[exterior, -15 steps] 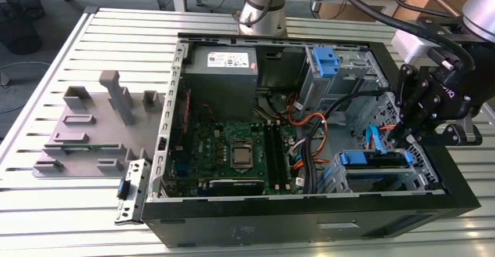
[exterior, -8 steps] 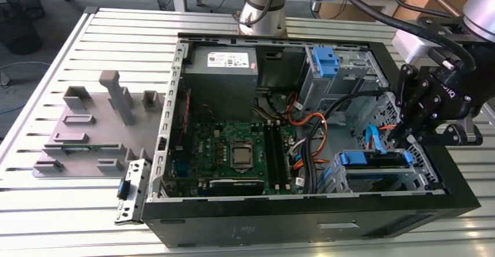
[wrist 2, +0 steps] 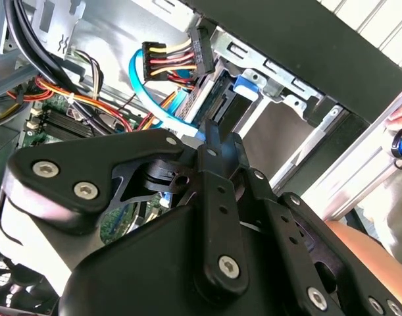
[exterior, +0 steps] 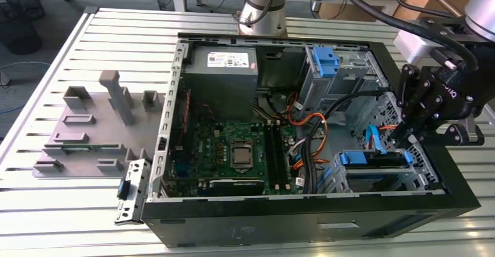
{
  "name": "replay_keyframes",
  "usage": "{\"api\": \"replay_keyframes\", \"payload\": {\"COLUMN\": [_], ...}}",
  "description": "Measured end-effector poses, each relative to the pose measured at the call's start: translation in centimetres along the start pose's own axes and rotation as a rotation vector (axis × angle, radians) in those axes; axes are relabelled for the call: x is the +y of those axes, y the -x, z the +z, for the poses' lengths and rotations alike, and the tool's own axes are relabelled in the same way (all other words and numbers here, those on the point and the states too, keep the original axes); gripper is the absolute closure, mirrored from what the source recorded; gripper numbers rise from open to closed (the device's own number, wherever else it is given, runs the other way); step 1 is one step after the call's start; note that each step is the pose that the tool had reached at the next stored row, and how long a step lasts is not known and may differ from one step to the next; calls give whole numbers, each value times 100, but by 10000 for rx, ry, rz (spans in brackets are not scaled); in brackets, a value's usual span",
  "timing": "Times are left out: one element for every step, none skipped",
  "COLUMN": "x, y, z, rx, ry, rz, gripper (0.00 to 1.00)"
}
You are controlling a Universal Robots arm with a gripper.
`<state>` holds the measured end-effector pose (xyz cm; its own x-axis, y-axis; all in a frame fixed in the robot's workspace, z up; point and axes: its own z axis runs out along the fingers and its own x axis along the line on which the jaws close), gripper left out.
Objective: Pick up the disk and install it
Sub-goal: 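Insert the second disk wire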
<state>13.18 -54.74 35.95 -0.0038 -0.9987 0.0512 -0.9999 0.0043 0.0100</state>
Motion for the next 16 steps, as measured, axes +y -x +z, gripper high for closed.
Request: {"api": "replay_keyframes", "payload": {"x": [-13,-26,-36,-45,-56,-65,-72,-78,-81,-83,-84,-86,-88,-89,-90,-92], "y": [1,1,1,1,1,1,1,1,2,2,2,1,1,1,1,1], "z": [0,-1,-1,-1,-1,-1,-1,-1,-1,-1,0,0,0,0,1,1], "rx": [0,0,1,1,-1,-4,-12,-25,-27,-28,-29,-27,-25,-24,-23,-22], "ry": [0,1,0,0,-1,-1,-3,-5,-8,-10,-13,-16,-20,-24,-29,-33], "rz": [0,-1,-2,-4,-14,-35,-67,-119,-166,-215,-272,-340,-414,-501,-583,-663], "gripper": [76,76,76,76,76,76,76,76,76,76,76,76,76,76,76,76]}}
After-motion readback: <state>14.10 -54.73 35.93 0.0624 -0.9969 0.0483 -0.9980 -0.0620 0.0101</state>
